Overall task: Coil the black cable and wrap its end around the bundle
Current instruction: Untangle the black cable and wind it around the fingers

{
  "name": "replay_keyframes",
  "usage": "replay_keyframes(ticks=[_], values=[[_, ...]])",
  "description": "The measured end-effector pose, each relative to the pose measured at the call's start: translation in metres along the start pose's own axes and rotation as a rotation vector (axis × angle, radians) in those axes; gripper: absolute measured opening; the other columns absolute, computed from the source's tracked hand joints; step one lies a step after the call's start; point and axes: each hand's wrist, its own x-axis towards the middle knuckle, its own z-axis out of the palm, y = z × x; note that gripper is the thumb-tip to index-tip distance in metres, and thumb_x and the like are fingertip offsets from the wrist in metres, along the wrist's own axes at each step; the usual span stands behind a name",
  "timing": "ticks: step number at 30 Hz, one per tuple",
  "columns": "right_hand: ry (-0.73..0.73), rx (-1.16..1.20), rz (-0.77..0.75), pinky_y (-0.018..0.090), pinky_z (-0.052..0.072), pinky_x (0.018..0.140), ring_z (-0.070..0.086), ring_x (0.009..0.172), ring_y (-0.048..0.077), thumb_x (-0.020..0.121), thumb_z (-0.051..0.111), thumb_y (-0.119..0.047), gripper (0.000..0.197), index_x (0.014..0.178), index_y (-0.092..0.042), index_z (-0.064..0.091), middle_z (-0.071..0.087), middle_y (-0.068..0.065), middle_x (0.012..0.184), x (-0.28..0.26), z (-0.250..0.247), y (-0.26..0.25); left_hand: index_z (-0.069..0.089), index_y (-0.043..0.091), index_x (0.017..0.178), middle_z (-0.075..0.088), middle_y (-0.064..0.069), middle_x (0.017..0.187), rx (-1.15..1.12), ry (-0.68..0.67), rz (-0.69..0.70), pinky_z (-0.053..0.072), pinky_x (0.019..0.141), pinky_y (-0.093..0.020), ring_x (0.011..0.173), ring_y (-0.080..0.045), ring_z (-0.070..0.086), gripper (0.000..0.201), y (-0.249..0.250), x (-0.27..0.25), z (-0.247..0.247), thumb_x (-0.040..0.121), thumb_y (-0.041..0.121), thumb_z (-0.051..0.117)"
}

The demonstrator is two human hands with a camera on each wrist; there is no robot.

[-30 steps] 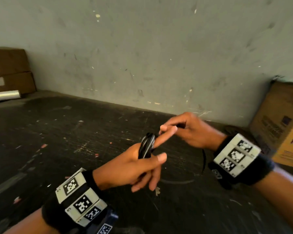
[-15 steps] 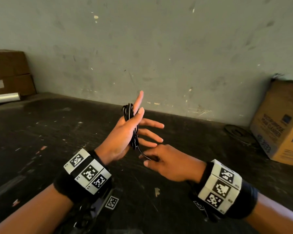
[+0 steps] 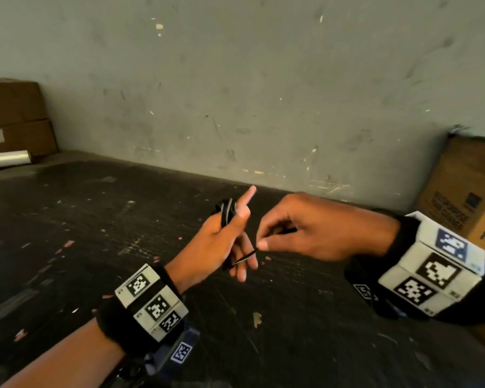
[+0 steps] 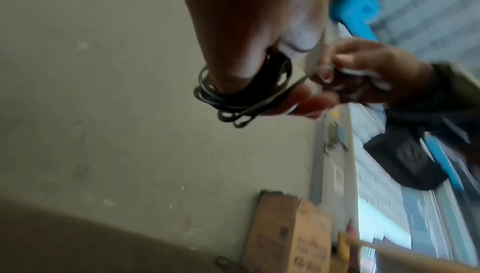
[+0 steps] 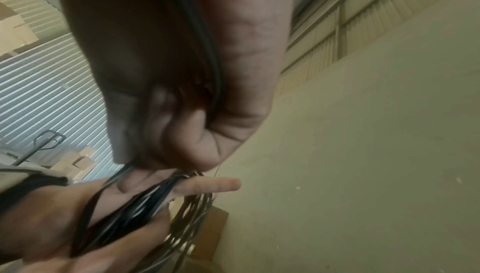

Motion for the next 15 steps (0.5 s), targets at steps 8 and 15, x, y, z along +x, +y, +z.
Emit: replay_keyframes(ticks=[8,15], values=[[0.005,-0.038,-0.102,0.009,0.039,0.058,0.056,0.058,-0.005,0.09,0.062,-0.018,0.01,0.087,-0.015,0.071,0.056,-0.017,0.062,0.002,0.011,-0.007,0.019,0.03,0.149,0.065,-0.006,0.052,0.132,0.013,-0.026,0.051,0.046,-0.022,0.044,-0.014,0.062,0.062,0.002,0.003,-0.001,0.091,0.043,0.038],[0.127,-0.135,-0.152,0.01,0.043,0.059,0.058,0.063,-0.003,0.087,0.065,-0.026,0.012,0.091,-0.018,0.073,0.065,-0.015,0.073,0.004,-0.027,0.001,0.062,0.02,0.102,0.055,0.0,0.044,0.105,-0.209,-0.165,0.033,0.035,-0.02,0.03,-0.011,0.041,0.073,0.0,-0.005,0.01,0.082,0.075,0.019]])
